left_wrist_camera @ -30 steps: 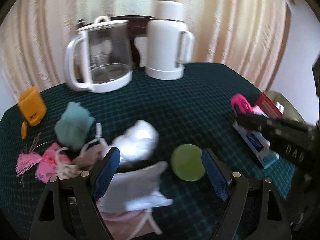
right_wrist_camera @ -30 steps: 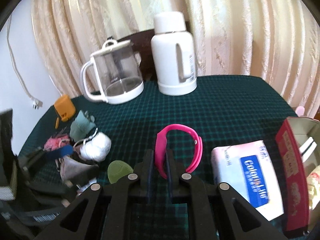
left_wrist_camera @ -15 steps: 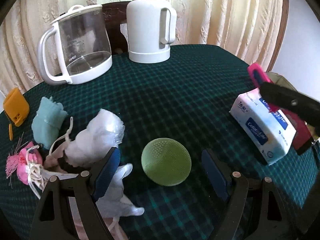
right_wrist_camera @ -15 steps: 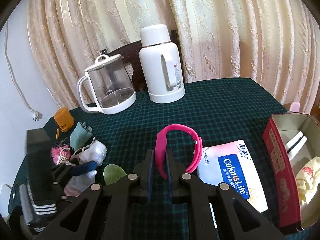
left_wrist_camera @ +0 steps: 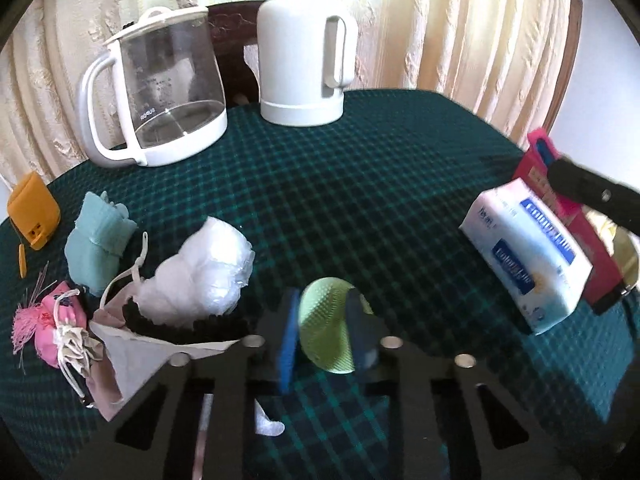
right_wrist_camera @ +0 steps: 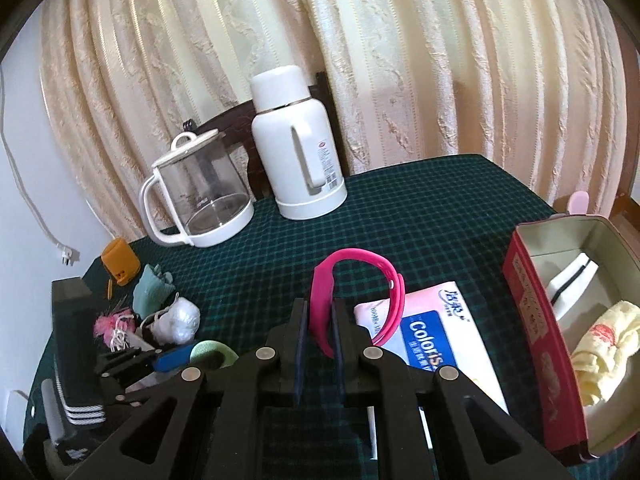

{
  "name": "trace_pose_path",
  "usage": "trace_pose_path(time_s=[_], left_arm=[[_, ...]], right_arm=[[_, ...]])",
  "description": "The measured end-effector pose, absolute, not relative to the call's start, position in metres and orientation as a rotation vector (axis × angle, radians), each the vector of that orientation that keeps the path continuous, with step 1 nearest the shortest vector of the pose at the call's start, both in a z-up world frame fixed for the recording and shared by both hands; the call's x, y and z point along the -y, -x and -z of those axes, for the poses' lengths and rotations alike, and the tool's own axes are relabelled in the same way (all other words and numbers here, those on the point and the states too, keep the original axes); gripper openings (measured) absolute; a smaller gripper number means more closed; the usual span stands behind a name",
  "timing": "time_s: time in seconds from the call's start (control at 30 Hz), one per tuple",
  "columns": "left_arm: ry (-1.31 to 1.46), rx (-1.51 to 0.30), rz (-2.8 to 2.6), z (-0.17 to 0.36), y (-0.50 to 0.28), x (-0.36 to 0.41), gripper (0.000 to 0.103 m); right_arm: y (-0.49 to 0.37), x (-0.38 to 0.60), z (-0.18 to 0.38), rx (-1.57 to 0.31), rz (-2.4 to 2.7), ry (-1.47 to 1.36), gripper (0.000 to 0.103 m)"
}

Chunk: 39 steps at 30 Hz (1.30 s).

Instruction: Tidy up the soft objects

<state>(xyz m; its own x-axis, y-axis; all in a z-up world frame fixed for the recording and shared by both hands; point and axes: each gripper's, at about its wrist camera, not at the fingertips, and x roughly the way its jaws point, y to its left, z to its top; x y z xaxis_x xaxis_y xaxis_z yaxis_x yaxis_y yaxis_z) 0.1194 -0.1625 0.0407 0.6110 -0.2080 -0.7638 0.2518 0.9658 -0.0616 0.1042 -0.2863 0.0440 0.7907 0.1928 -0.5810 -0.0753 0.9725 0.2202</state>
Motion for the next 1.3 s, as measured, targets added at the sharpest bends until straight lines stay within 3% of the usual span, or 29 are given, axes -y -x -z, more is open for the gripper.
trace_pose_path(time_s=[0.17,0.5,0.7,0.77,0.83,0.9,0.97,1.3], left_arm=[[-0.022,-0.821,0.289,-0.06,-0.111,0.155,0.014],[0.0,-0.825,0.325,-0.068,-0.1,0.15,0.016],[0.018,-0.87,0.311,-0.056,-0.102,0.151,0.037],[0.029,-0.881,0.298,-0.053,-0.104,0.15,0.059],[0.035,-0.879,0.287,-0.051,-0.104,0.15,0.068],[0.027,-0.877,0.281,-0.049,-0.105,0.151,0.07],[0.01,-0.885,0.277,-0.046,-0.106,0.155,0.076],[-0.074,-0.909,0.244,-0.025,-0.124,0.174,0.079]], right_arm=[[-0.099,0.3,-0.052,-0.614,-0.113,-0.218,0.012],[-0.088,0.358,-0.059,-0.565,0.086,-0.303,0.012],[-0.082,0.393,-0.05,-0.571,0.24,-0.335,0.012],[-0.081,0.402,-0.046,-0.58,0.268,-0.347,0.013],[-0.08,0.409,-0.04,-0.59,0.292,-0.366,0.017],[-0.076,0.413,-0.037,-0.59,0.308,-0.38,0.04],[-0.072,0.414,-0.036,-0.575,0.319,-0.381,0.055],[-0.061,0.405,-0.046,-0.534,0.285,-0.362,0.057]])
